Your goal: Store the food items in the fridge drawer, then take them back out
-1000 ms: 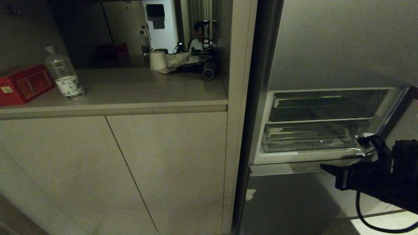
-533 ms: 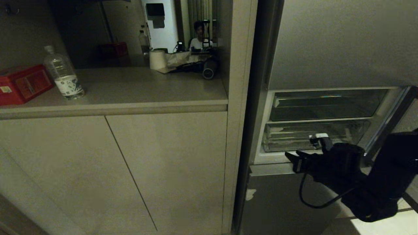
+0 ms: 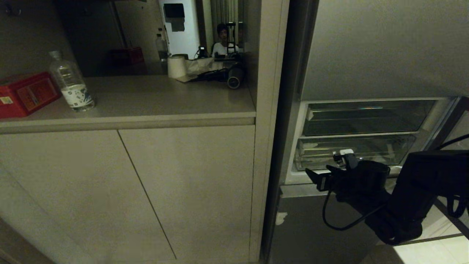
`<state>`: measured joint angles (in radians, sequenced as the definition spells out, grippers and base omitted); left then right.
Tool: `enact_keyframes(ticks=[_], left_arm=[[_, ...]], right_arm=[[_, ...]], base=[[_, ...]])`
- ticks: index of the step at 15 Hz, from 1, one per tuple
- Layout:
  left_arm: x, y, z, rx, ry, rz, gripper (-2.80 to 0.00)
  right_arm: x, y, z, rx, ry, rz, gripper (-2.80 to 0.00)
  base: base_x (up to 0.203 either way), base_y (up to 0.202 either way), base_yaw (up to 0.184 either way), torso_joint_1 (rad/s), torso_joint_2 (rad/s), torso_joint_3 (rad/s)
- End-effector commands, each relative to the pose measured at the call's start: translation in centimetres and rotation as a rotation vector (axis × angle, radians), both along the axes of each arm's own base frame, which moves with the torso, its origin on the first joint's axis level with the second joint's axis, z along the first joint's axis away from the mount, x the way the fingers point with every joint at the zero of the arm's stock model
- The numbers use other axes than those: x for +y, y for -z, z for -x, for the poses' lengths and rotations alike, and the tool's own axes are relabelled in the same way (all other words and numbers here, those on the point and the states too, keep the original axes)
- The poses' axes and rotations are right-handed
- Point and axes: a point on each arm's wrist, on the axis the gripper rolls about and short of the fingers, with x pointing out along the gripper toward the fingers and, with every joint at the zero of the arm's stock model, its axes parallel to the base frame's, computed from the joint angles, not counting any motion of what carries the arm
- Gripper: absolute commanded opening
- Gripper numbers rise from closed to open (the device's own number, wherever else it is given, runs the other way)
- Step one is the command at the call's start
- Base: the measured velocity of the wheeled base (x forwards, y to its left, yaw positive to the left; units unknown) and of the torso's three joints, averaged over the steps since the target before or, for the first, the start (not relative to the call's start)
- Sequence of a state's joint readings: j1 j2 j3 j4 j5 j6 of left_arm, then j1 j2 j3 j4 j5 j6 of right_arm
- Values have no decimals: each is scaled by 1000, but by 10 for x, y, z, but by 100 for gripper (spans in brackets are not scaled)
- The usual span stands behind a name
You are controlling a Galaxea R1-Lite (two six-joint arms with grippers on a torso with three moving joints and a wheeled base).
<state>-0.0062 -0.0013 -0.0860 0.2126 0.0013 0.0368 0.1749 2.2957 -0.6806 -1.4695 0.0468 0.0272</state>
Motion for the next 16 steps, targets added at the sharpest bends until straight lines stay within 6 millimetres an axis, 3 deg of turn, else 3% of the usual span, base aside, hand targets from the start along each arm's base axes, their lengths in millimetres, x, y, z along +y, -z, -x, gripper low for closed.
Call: enact_keyframes(ticks=[1,16], left_arm=[[0,0,0,2,0,0,-280],[0,0,0,2,0,0,-280]], right_arm=[[3,-4,-13,-57,-2,-11,0],[11,25,-68,-132,75,-11,0]], base=[[0,0,0,0,0,0],[0,0,0,0,0,0]])
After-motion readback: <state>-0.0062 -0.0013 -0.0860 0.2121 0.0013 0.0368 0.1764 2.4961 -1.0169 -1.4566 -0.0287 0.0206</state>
